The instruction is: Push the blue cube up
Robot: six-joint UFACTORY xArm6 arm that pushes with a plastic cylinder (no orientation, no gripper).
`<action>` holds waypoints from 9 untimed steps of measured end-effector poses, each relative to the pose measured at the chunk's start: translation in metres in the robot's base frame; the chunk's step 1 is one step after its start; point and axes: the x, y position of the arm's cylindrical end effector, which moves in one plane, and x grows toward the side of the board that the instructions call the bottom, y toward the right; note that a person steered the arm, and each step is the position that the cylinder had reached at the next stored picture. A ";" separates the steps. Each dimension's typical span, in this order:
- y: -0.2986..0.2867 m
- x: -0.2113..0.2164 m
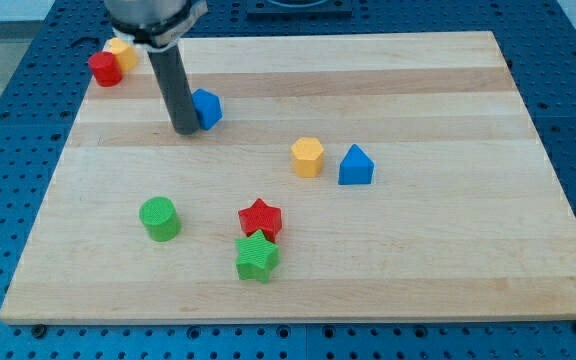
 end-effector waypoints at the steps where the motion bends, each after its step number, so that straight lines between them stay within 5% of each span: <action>1: -0.001 -0.016; 4: 0.033 0.015; 7: -0.030 -0.069; 9: -0.010 -0.060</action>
